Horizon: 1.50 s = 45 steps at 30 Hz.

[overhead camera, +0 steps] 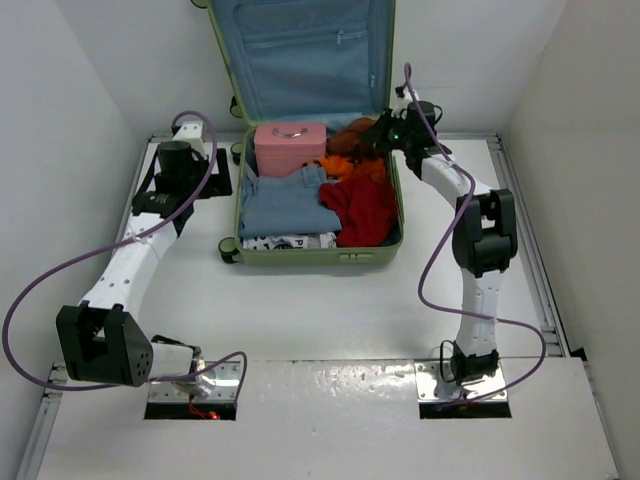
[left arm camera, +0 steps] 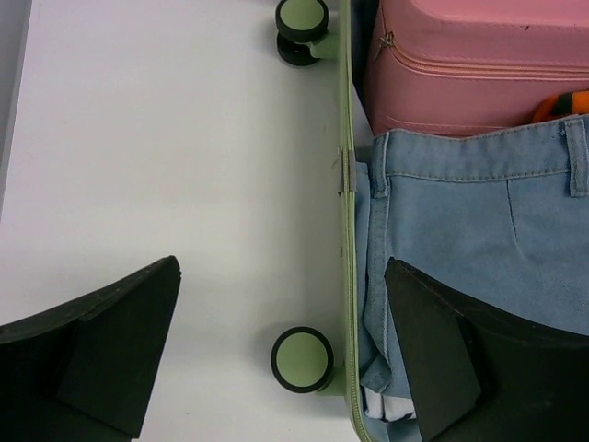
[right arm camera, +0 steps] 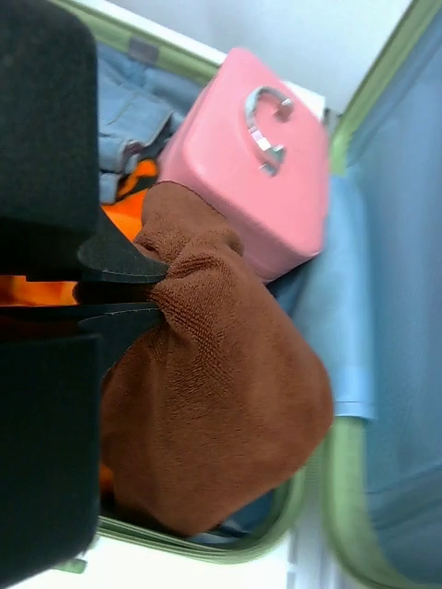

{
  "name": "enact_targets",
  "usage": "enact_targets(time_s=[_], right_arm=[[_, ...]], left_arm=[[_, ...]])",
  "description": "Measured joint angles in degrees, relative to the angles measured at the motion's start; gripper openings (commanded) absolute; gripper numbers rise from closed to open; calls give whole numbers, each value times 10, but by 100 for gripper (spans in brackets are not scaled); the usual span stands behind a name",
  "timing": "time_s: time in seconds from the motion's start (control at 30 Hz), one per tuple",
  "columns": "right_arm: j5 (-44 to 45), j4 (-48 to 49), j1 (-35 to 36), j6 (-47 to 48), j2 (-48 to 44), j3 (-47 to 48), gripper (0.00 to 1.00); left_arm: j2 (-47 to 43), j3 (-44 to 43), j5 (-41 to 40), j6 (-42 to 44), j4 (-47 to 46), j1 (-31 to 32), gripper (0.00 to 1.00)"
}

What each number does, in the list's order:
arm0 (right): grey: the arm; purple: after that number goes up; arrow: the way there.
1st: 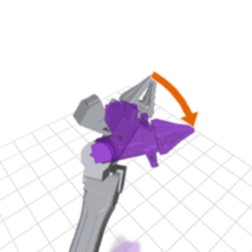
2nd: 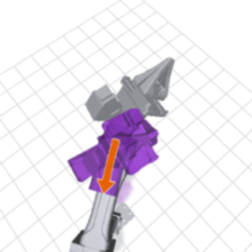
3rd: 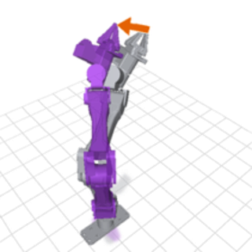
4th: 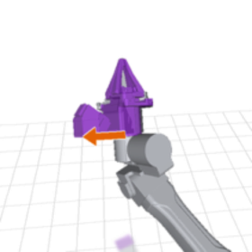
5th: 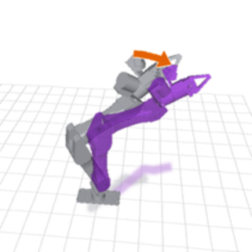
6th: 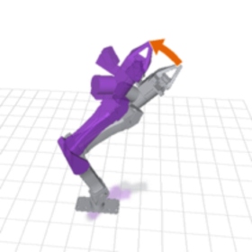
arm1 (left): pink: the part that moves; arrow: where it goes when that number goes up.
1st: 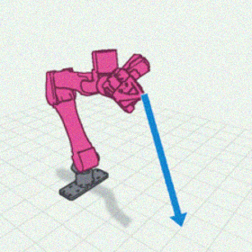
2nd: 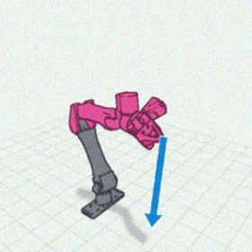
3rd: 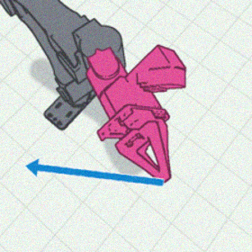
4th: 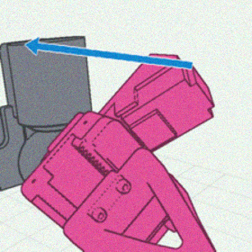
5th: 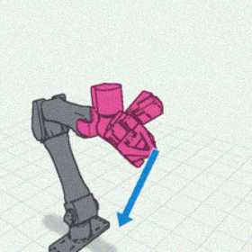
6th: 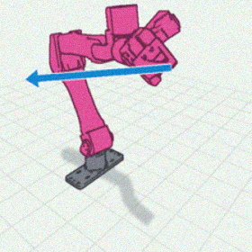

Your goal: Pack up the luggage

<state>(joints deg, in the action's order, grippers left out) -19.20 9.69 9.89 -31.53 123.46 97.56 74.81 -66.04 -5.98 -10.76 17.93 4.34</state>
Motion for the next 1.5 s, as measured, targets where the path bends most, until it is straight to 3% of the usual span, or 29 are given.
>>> enact_targets(time_s=[0.03, 0.1, 0.13, 0.23, 0.3, 0.33, 0.43, 0.57, 0.7, 0.8, 1.0, 1.3, 1.43, 1.5], right_arm=[[-3, -2, 0, 1, 0, -4, 0], [-7, -16, 0, 5, 0, -9, 19], [-10, -24, 0, 11, 0, -10, 35], [-14, -48, 2, 37, 0, -10, 58], [-13, -60, 3, 54, -1, -12, 65], [-12, -61, 3, 61, -3, -16, 74], [2, -57, 4, 80, -39, -56, 82], [37, -6, 4, 95, -112, -100, 82], [84, 125, 4, 115, -159, -119, 60], [118, 245, 3, 129, -152, -119, 54], [166, 309, -6, 150, -26, -6, 57], [172, 273, -24, 173, 184, 248, 58], [159, 273, -25, 186, 218, 300, 42], [148, 276, -24, 194, 219, 300, 22]], left_arm=[[0, 0, 0, 0, 0, 0, 99], [0, 0, 0, 0, 0, 0, 99], [0, 0, 0, 0, 0, 0, 99], [0, 0, 2, 0, 0, 0, 99], [0, 0, 5, 0, 0, 0, 99], [0, 0, 7, 0, 0, 0, 99], [0, -2, 12, 0, 0, 0, 99], [0, -3, 20, 1, 0, 0, 99], [0, -4, 23, 3, 0, 0, 99], [1, -7, 23, 3, 0, 0, 99], [2, -9, 24, 5, 0, 0, 99], [19, -16, 21, 7, 0, 0, 99], [31, -16, 21, 7, 0, 0, 99], [35, -16, 21, 7, 0, -2, 99]])
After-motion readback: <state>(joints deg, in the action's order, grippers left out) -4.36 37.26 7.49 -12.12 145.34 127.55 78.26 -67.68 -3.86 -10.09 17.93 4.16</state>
